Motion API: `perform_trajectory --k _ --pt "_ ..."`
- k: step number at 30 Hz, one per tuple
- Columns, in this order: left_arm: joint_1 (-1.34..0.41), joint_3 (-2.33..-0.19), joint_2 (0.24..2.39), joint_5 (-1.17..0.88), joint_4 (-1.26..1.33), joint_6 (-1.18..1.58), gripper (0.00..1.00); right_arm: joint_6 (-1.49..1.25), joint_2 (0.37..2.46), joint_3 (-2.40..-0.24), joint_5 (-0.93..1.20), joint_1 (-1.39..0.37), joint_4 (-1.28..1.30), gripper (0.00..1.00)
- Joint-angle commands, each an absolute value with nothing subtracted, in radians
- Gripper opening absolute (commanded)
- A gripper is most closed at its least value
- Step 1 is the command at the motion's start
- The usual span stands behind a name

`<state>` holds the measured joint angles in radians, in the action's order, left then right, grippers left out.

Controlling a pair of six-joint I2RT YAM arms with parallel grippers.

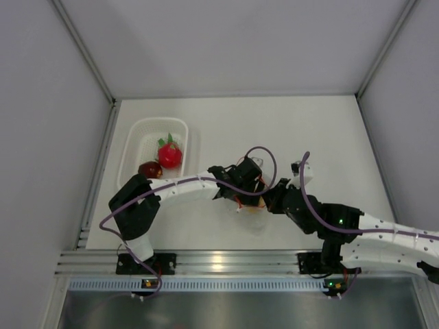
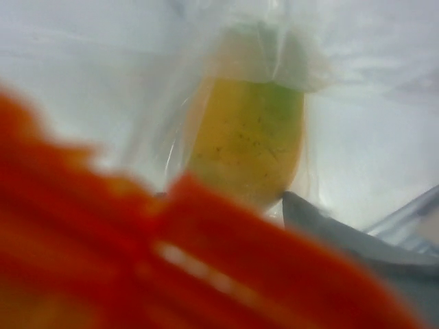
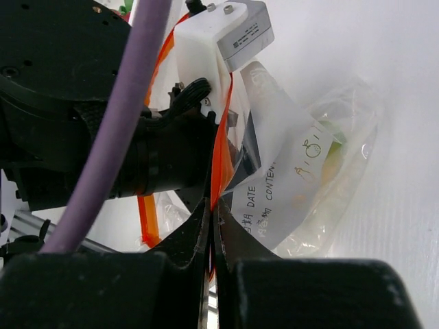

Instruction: Open the zip-top bag and remove the fake food

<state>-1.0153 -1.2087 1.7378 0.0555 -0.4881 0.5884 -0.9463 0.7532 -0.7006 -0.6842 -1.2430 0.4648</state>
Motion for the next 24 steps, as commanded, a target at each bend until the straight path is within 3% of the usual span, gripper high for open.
perform_trajectory --k 1,3,8,11,21,22,24 --pt "-1.005 -1.235 1.778 0.009 -0.385 0.641 0.73 -0.956 0.726 -0.700 -0.704 -1.261 0.463 0.00" --pt "-1.012 -1.247 1.807 0.018 -0.359 0.661 0.73 -0.956 0.719 -0.687 -0.703 -1.261 0.460 0.00" --pt "-1.052 -1.334 1.881 0.044 -0.327 0.647 0.87 -0.957 0.707 -0.658 -0.681 -1.261 0.451 0.00" --pt "-1.068 -1.377 1.940 0.055 -0.324 0.627 0.89 -0.953 0.695 -0.647 -0.657 -1.262 0.446 0.00" --pt "-1.100 -1.499 2.088 0.058 -0.278 0.626 0.84 -0.948 0.632 -0.601 -0.649 -1.261 0.459 0.00" --pt "-1.101 -1.515 2.095 0.058 -0.276 0.630 0.76 -0.946 0.627 -0.598 -0.649 -1.261 0.466 0.00" --pt "-1.106 -1.528 2.105 0.063 -0.276 0.641 0.70 -0.951 0.618 -0.598 -0.652 -1.259 0.477 0.00"
